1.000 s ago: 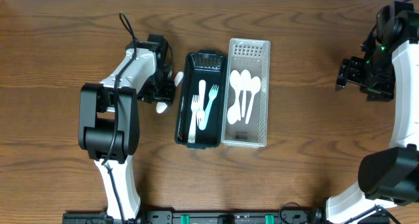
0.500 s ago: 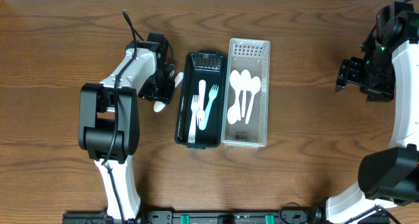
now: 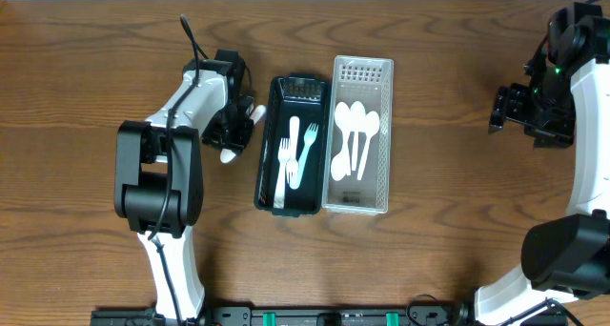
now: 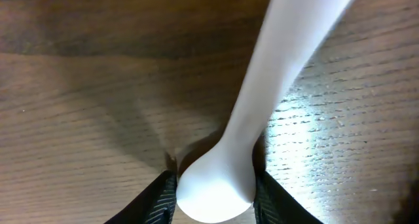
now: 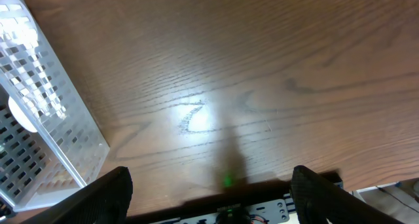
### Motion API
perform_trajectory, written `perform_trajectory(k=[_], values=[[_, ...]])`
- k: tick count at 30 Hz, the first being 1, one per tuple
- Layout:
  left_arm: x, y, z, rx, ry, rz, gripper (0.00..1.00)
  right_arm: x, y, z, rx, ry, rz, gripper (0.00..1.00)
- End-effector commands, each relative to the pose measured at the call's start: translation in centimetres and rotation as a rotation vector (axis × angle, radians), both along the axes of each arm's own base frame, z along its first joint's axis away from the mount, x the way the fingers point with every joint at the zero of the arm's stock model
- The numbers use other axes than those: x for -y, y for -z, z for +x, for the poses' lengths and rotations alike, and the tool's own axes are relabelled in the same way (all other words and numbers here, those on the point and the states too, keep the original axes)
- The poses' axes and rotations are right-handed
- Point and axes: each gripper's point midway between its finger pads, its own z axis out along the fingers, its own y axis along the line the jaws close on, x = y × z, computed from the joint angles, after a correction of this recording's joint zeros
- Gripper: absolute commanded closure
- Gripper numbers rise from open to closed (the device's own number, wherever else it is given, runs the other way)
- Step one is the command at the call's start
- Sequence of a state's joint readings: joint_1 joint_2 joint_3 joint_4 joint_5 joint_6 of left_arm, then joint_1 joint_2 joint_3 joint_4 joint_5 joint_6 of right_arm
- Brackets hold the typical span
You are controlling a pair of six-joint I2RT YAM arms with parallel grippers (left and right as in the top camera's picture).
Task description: Pack container
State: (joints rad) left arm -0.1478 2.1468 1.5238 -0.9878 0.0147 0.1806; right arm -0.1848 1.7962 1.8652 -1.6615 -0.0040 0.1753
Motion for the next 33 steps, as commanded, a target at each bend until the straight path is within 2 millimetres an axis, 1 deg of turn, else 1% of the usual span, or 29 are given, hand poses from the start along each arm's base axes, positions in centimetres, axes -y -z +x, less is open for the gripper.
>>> perform_trajectory(k=[1,2,5,6,8,10,12,15,17,20,22,24,28,31,33], values=[[-0.6,1.3,-1.0,-0.051,0.006,0.030,0.62,0.1,0.0,0.0,-0.004,-0.018,-0.007,0.19],[-0.6,1.3,-1.1,-0.053,0.006,0.030,0.63,0.1,0.0,0.0,-0.004,-0.018,-0.007,0.19],[-0.6,1.3,-1.2,-0.059,0.005,0.031,0.71,0.1,0.0,0.0,-0.004,-0.018,-0.007,0.19],[-0.6,1.3,-1.2,-0.061,0.005,0.032,0.71,0.1,0.0,0.0,-0.004,-0.018,-0.007,0.19],[-0.6,1.3,-1.3,-0.062,0.005,0.032,0.79,0.1,0.0,0.0,-0.004,-0.018,-0.007,0.19],[-0.6,1.3,-1.3,-0.064,0.005,0.032,0.81,0.1,0.0,0.0,-0.004,-0.018,-0.007,0.19],[-0.6,1.3,-1.3,-0.064,0.005,0.032,0.87,0.1,0.0,0.0,-0.004,-0.018,-0.007,0.19],[-0.6,1.3,-1.3,-0.063,0.005,0.032,0.90,0.1,0.0,0.0,-0.004,-0.018,-0.007,0.19],[-0.6,1.2,-1.2,-0.061,0.006,0.032,0.93,0.1,0.0,0.0,-0.004,-0.018,-0.007,0.19],[-0.6,0.4,-1.0,-0.058,0.005,0.032,0.94,0.1,0.0,0.0,-0.004,-0.022,-0.007,0.19],[-0.5,-1.1,-0.7,-0.049,0.001,0.032,0.94,0.1,0.0,0.0,-0.004,-0.025,-0.007,0.19],[-0.4,-3.3,0.1,-0.016,-0.008,0.029,0.94,0.1,0.0,0.0,-0.004,-0.029,-0.007,0.19],[0.4,-9.6,1.9,0.105,-0.045,0.012,0.94,0.1,0.0,0.0,-0.004,-0.029,-0.007,0.19],[1.9,-14.6,2.3,0.197,-0.018,-0.008,0.94,0.1,0.0,0.0,-0.004,-0.029,-0.007,0.19],[3.5,-17.5,2.1,0.257,-0.004,-0.026,0.94,0.1,0.0,0.0,-0.003,-0.029,-0.007,0.19]])
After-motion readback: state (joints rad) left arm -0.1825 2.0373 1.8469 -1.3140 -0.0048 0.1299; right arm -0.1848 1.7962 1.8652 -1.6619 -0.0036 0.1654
